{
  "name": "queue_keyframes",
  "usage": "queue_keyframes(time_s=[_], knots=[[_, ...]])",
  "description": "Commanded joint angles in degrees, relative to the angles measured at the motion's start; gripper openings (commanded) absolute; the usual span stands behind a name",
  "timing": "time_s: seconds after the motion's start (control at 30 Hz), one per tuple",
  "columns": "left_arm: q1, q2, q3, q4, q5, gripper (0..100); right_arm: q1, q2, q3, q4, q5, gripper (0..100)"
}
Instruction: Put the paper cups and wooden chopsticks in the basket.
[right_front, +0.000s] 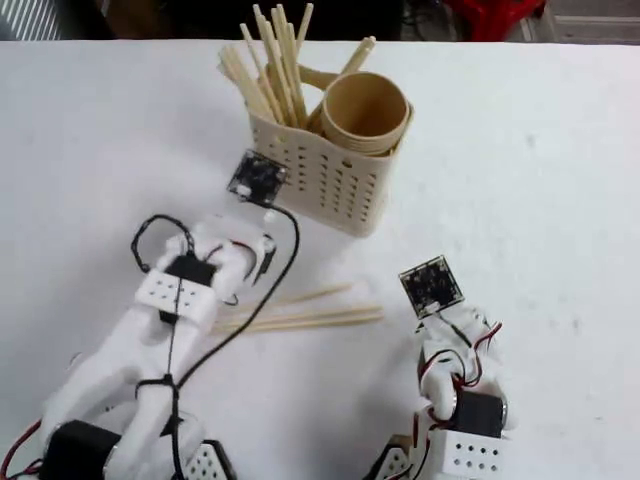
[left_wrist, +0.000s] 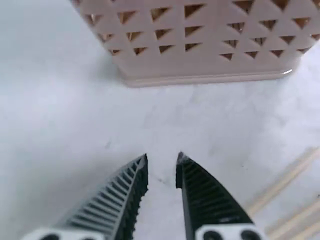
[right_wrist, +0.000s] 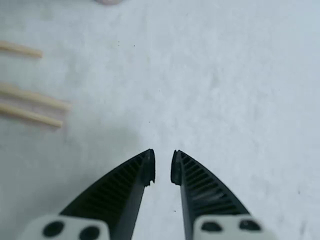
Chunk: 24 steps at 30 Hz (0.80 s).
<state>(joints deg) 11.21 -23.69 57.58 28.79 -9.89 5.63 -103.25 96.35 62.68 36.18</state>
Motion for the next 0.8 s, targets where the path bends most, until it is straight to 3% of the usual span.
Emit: queue_keyframes(time_s=[0.0,0.2,0.37,0.57,0.77], knots=[[1.19,0.04,-0.09,-1.58,-1.05,12,0.13,-0.48,0.53,-0.48,0.35,7.0],[1.27,0.13,-3.43,4.57,-1.32,12,0.13,0.22,0.53,-0.48,0.35,7.0],[1.71,0.84,-6.77,9.76,-9.49,12,0.13,0.75,0.53,-0.48,0.35,7.0],[6.37,12.44,-15.3,18.9,-13.98,12,-0.04,0.66,0.53,-0.48,0.35,7.0],[6.29,22.73,-23.38,25.05,-16.35,12,-0.04,0.66,0.53,-0.48,0.35,7.0]])
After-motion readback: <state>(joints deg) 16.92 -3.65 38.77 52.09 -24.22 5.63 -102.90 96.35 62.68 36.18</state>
